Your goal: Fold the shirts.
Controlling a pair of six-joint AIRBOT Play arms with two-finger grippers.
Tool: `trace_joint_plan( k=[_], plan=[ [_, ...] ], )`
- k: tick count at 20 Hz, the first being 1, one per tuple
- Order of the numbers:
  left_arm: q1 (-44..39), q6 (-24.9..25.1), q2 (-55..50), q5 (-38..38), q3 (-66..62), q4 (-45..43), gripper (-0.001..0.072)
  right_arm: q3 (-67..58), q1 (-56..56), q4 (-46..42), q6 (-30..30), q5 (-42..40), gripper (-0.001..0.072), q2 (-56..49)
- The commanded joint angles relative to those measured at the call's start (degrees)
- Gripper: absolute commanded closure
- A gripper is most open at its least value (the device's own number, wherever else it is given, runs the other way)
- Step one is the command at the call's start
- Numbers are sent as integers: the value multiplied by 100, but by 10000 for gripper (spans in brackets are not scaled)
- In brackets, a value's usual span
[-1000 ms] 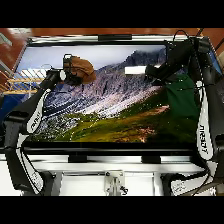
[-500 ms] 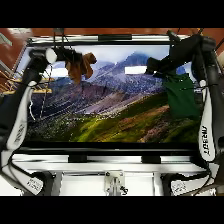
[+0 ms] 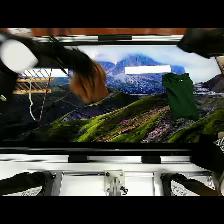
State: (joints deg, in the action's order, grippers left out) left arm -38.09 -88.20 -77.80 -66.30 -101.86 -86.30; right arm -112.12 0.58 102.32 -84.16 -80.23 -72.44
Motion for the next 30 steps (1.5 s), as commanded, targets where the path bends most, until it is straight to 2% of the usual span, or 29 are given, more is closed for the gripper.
trace_joint_plan(
  k=[1, 3, 4, 5, 6, 8, 10, 12, 15, 17, 21, 24, 26, 30],
  plan=[
    [-1342, -887, 85, 691, 1379, 127, 679, -13, -17, -415, -96, -538, 200, 573],
    [-1897, -1458, -50, 1589, 2055, 125, 678, -13, -17, -656, -179, -953, 200, 645],
    [-2028, -1652, -160, 1768, 2144, 125, 625, -13, -17, -695, -251, -1172, 199, 640],
    [-2037, -1668, -227, 1742, 2100, 125, 317, -7, -17, -654, -494, -1432, 194, 601],
    [-1932, -1668, -227, 1582, 2009, 98, -13, 20, -17, -623, -710, -1687, 54, 560],
    [-1421, -1644, -160, 590, 1622, -170, -13, 162, -17, -562, -758, -2090, 39, 442],
    [-664, -1635, -52, -407, 1346, -546, -13, 595, -17, -511, -754, -2076, 39, 428],
    [208, -1434, 59, -1078, 1377, -417, -13, 1364, -17, -472, -754, -2146, 39, 450],
    [1233, -1255, 177, -1213, 2052, 369, -13, 2962, -17, -140, -866, -1860, 39, 605],
    [1613, -1211, 175, -748, 2813, 1049, -13, 4037, -17, 197, -994, -1526, 39, 667],
    [1705, -1143, -44, 957, 3985, 2041, -13, 5331, -17, 516, -1043, -988, 39, 667],
    [1705, -1119, -516, 1810, 4046, 2203, -13, 5576, -17, 540, -1040, -914, 39, 664],
    [1698, -651, -780, 2306, 4046, 2699, -13, 5582, -17, 560, -946, -844, 39, 667],
    [1755, -546, -1139, 2813, 4044, 2876, -13, 5582, -17, 590, -680, -710, 39, 667]
  ],
)
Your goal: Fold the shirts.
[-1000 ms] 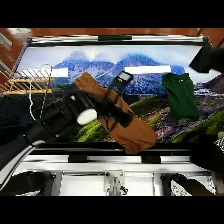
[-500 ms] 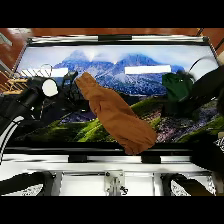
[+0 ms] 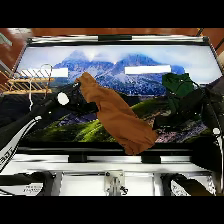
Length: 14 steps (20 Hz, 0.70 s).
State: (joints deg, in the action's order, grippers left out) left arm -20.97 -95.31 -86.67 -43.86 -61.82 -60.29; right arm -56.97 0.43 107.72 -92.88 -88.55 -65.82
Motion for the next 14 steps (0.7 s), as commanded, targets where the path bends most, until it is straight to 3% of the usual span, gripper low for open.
trace_joint_plan(
  k=[1, 5, 6, 8, 9, 10, 11, 14],
  plan=[
    [72, 162, -306, 629, 42, 282, -13, 68, -2, 83, 227, 133, 39, 4],
    [94, 162, -485, 883, 42, 619, 4, 68, 0, 186, 490, 461, 39, 2],
    [98, 164, -487, 953, 42, 616, 120, 68, 0, 195, 575, 525, 38, 2],
    [133, 160, -487, 1067, 39, 621, 254, 68, 0, 190, 673, 525, 39, 2],
    [149, 162, -487, 1069, 39, 619, 397, 74, 0, 190, 704, 525, 39, 2],
    [181, 162, -479, 1062, 39, 619, 605, 114, 0, 201, 728, 525, 39, 4],
    [221, 186, -452, 1023, 20, 616, 677, 210, 0, 229, 730, 514, 39, 4],
    [323, 651, -264, 922, -111, 612, 678, 831, 26, 632, 667, 507, 39, 4]
  ],
)
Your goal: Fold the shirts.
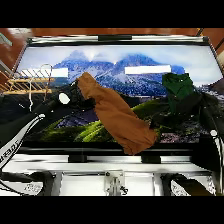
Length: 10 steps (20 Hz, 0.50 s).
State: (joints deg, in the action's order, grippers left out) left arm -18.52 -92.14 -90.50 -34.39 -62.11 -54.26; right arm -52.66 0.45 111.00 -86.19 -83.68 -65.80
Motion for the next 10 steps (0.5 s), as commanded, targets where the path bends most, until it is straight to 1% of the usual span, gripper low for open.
trace_joint_plan(
  k=[1, 3, 5, 8, 9, 10],
  plan=[
    [103, 490, 212, -42, -129, 7, 678, 619, 96, 374, -81, 26, 39, 2],
    [114, 673, 387, -107, -192, 0, 678, 1014, 306, 352, -144, 127, 39, 2],
    [114, 758, 544, -184, -192, -13, 678, 1235, 444, -17, -160, 369, 39, 2],
    [114, 774, 664, -376, -192, -13, 678, 1246, 210, -428, -76, 654, 39, -13],
    [114, 774, 684, -435, -192, -13, 678, 1246, 68, -398, 7, 866, 39, -59],
    [114, 774, 697, -470, -192, -13, 678, 1246, -57, -153, 35, 1165, 39, -155]
  ],
)
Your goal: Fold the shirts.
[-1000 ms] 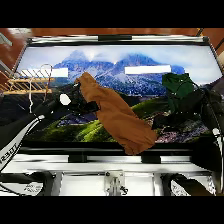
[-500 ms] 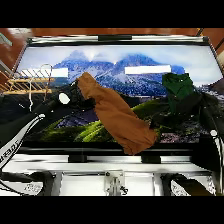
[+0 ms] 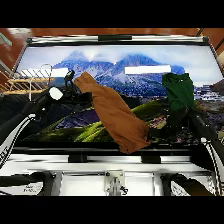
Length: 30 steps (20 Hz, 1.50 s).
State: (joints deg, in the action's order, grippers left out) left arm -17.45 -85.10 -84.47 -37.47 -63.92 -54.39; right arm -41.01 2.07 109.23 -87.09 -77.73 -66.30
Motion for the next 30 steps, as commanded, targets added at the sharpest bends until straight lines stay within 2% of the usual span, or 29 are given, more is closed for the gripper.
trace_joint_plan(
  k=[1, 3, 4, 5, 7, 10, 14, 15, 19, 22, 24, 27, 28, 30],
  plan=[
    [7, 70, 103, -177, -11, 0, 678, 81, -271, 463, 20, 861, 39, -251],
    [7, 66, 122, -199, -15, 0, 678, 79, -136, 1178, -197, 1252, 39, -621],
    [7, 70, 138, -229, -46, 0, 678, 79, -7, 1217, -188, 1412, 40, -800],
    [7, 72, 160, -271, -98, -2, 678, 79, 101, 1209, -192, 1539, 75, -944],
    [33, 273, 212, -396, -313, -35, 678, 39, 166, 1137, -188, 1620, 634, -988],
    [79, 455, 387, -800, -1016, -728, 679, -533, -7, 647, -352, 1473, 648, -544],
    [70, 455, 1099, -1425, -2697, -1915, 680, -2334, -308, 581, -1443, 1657, 648, 638],
    [70, 457, 1349, -1408, -3134, -1963, 679, -2898, -306, 577, -1600, 1838, 648, 901],
    [28, 452, 2350, -1414, -4597, -1954, 679, -4734, -295, 955, -1611, 2288, 648, 1508],
    [31, 455, 3110, -1672, -4725, -1963, 679, -5316, -295, 1049, -1591, 2164, 648, 1812],
    [31, 455, 3357, -2660, -4723, -1963, 679, -5392, -295, 1043, -1467, 1834, 648, 1989],
    [31, 450, 3322, -4544, -4658, -1963, 679, -5390, -295, 1021, -1414, 627, 648, 2050],
    [31, 448, 3305, -4981, -4478, -1963, 679, -5383, -295, 1008, -1414, 116, 648, 2013],
    [28, 431, 3309, -5368, -3842, -1954, 679, -5359, -295, 852, -1412, -828, 648, 1906]
  ],
)
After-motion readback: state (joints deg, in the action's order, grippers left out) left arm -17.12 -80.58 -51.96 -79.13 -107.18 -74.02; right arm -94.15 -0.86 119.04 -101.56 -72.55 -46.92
